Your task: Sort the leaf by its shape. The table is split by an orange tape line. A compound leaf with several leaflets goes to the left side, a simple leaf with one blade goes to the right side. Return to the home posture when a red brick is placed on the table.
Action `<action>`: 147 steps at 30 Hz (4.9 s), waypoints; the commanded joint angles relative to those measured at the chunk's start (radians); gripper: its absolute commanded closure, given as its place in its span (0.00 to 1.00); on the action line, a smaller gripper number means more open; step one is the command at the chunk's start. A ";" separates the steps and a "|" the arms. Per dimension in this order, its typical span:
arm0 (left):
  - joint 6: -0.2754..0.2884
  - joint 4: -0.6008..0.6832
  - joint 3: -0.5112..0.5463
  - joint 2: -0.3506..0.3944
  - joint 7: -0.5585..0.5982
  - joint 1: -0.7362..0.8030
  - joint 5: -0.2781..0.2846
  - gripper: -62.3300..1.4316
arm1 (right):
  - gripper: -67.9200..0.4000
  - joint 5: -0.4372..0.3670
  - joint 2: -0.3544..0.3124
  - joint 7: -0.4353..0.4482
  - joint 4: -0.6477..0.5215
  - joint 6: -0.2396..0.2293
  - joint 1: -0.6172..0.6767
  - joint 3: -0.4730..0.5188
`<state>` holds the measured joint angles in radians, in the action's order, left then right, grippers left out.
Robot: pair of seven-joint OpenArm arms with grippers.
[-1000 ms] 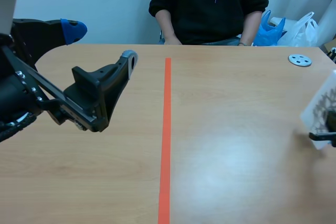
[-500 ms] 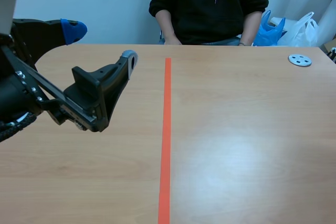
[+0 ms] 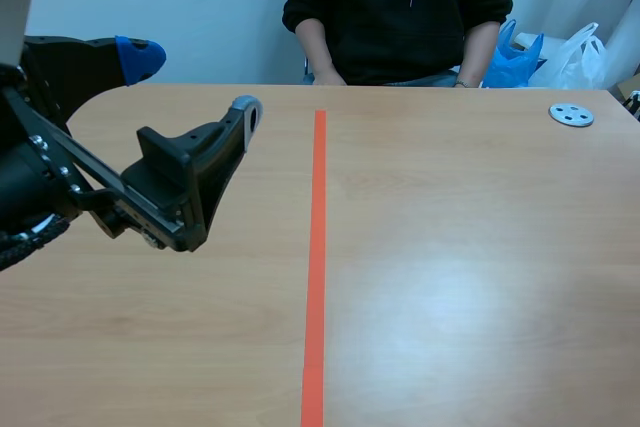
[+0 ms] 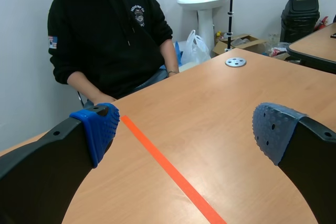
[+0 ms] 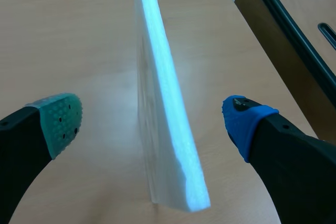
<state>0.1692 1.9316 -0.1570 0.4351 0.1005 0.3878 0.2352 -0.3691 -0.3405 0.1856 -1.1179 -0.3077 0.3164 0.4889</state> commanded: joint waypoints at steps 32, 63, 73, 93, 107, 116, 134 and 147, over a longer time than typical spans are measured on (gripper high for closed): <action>-0.002 0.012 0.081 0.000 0.013 0.031 0.006 0.12 | 0.14 -0.109 -0.094 -0.119 -0.866 -0.208 0.212 -0.239; 0.000 0.005 0.081 0.000 0.013 0.042 0.007 0.12 | 0.04 0.055 -0.084 -0.151 -0.903 0.027 0.080 -0.562; 0.000 0.005 0.081 0.000 0.013 0.042 0.007 0.12 | 0.04 0.055 -0.084 -0.155 -0.903 0.027 0.080 -0.562; 0.000 -0.034 0.080 0.010 0.014 0.035 0.007 0.12 | 0.04 0.055 -0.084 -0.158 -0.903 0.027 0.083 -0.562; 0.163 -0.477 0.036 0.053 0.111 -0.184 0.008 0.12 | 0.04 0.055 -0.089 -0.158 -0.903 0.023 0.083 -0.562; 0.228 -0.682 -0.123 0.067 0.113 -0.340 0.007 0.12 | 0.04 0.055 -0.089 -0.158 -0.903 0.023 0.083 -0.562; 0.230 -0.976 -0.343 -0.059 0.121 -0.600 0.006 0.03 | 0.04 0.055 -0.089 -0.158 -0.904 0.023 0.083 -0.562; 0.197 -1.160 -0.483 -0.211 0.144 -0.724 -0.040 0.03 | 0.04 0.055 -0.089 -0.157 -0.904 0.023 0.083 -0.562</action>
<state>0.3676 0.7612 -0.6449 0.2371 0.2218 -0.3103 0.1894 -0.3031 -0.4217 0.0166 -1.9965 -0.2848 0.4080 -0.0845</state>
